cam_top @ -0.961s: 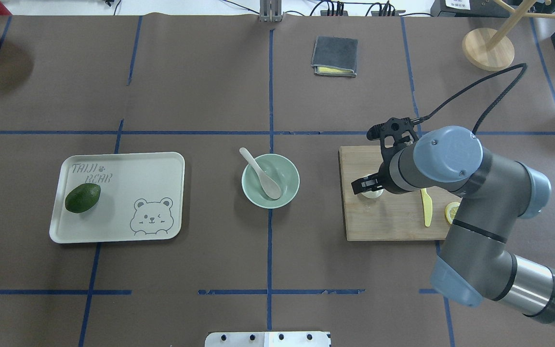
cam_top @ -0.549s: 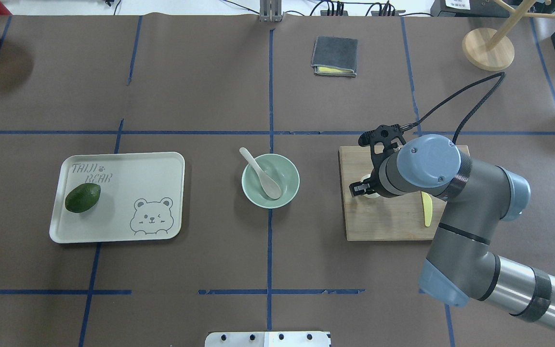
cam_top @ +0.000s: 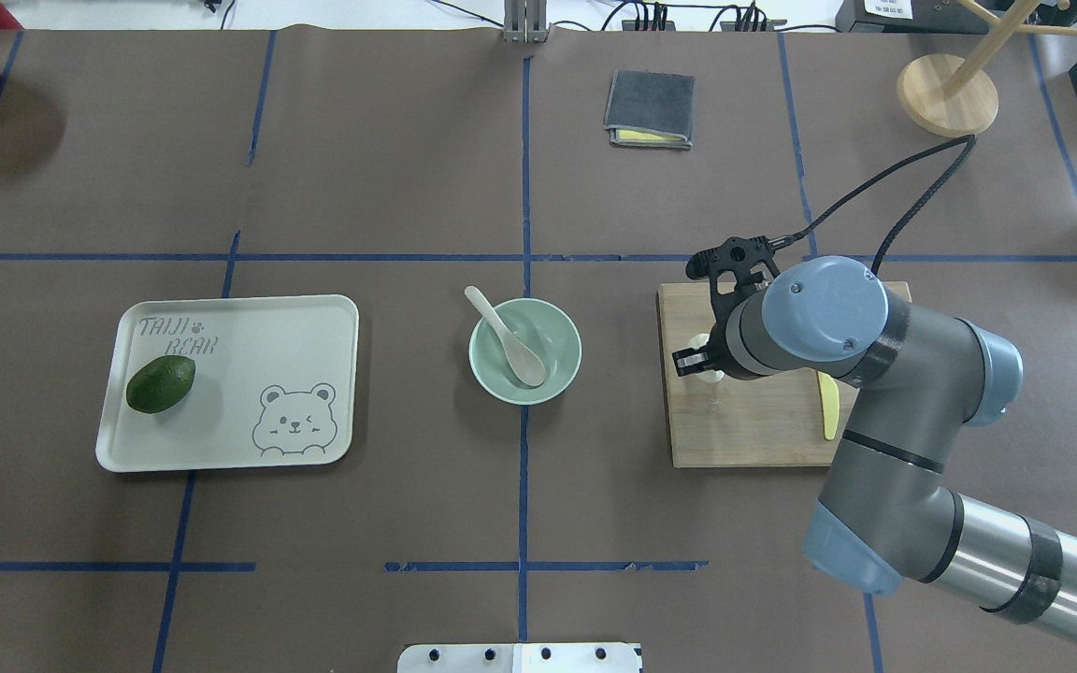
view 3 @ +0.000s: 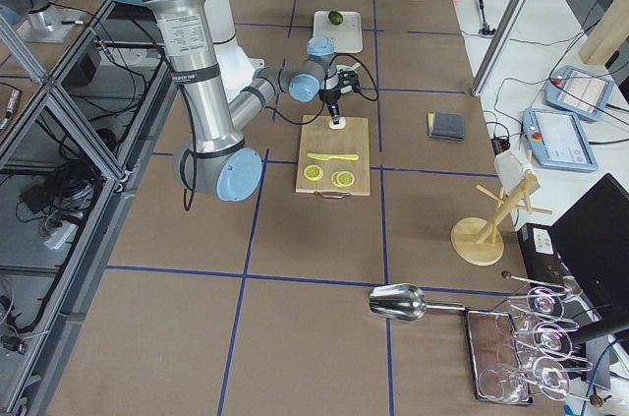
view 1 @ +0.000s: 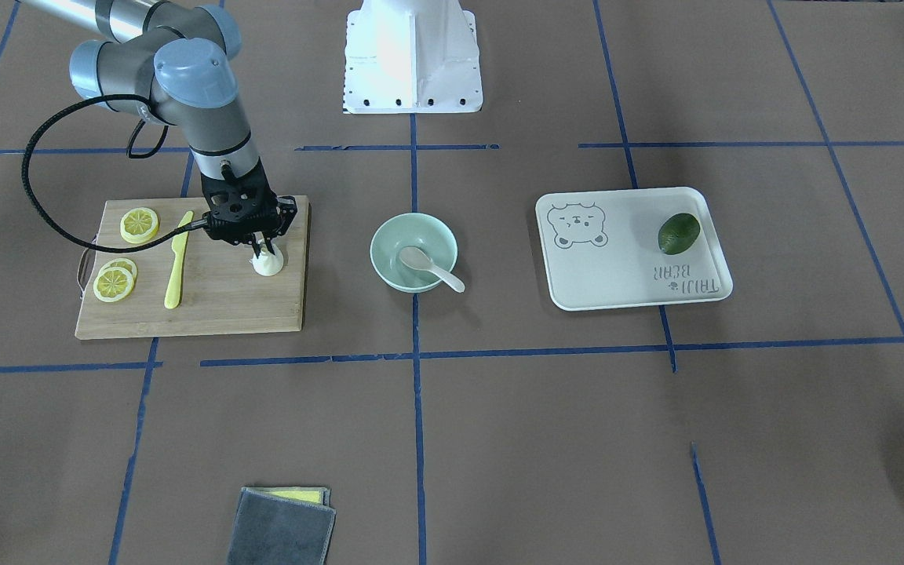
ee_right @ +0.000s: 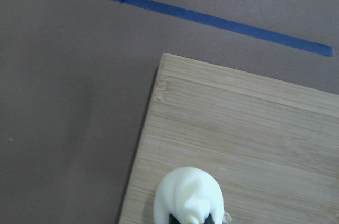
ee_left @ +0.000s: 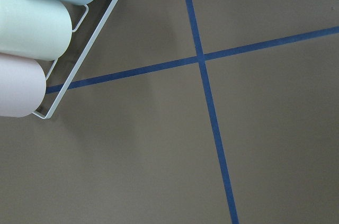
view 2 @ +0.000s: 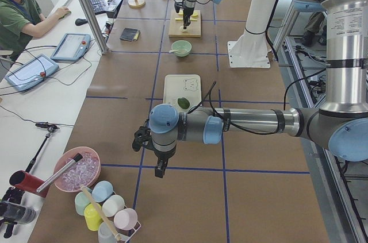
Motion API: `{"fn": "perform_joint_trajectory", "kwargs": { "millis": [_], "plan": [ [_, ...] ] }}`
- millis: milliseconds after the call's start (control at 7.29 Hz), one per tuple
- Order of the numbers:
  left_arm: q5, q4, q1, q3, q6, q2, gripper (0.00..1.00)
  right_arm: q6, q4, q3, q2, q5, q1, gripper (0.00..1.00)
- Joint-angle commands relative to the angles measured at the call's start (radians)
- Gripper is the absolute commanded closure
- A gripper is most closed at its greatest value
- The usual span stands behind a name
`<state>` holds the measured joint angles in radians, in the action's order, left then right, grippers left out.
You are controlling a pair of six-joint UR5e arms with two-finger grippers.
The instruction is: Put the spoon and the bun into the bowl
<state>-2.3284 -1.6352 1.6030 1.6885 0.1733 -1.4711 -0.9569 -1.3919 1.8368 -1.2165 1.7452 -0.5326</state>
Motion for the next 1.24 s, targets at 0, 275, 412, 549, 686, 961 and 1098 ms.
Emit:
{"fn": "perform_joint_trajectory", "kwargs": {
  "millis": [0, 275, 412, 549, 686, 961, 1098],
  "plan": [
    [0.000, 0.002, 0.000, 0.010, 0.000, 0.000, 0.00, -0.087, -0.077, -0.002, 0.122, -0.001, 0.006, 1.00],
    [0.000, 0.002, 0.000, 0.011, 0.000, 0.000, 0.00, -0.184, -0.273, -0.020, 0.321, -0.004, 0.017, 1.00],
    [0.000, 0.002, 0.000, 0.011, 0.000, 0.000, 0.00, -0.225, -0.276, -0.074, 0.386, -0.024, 0.035, 1.00],
    [0.000, 0.002, 0.000, 0.013, 0.000, 0.000, 0.00, -0.233, -0.271, -0.114, 0.400, -0.077, 0.069, 0.54],
    [0.000, 0.002, 0.000, 0.014, 0.000, 0.000, 0.00, -0.236, -0.271, -0.116, 0.411, -0.107, 0.081, 0.01],
    [-0.034, 0.003, 0.000, 0.023, 0.000, 0.001, 0.00, -0.238, -0.271, -0.119, 0.413, -0.107, 0.082, 0.00],
    [-0.035, 0.003, 0.000, 0.023, 0.000, 0.001, 0.00, -0.234, -0.271, -0.116, 0.411, -0.105, 0.080, 0.00]
  ]
}}
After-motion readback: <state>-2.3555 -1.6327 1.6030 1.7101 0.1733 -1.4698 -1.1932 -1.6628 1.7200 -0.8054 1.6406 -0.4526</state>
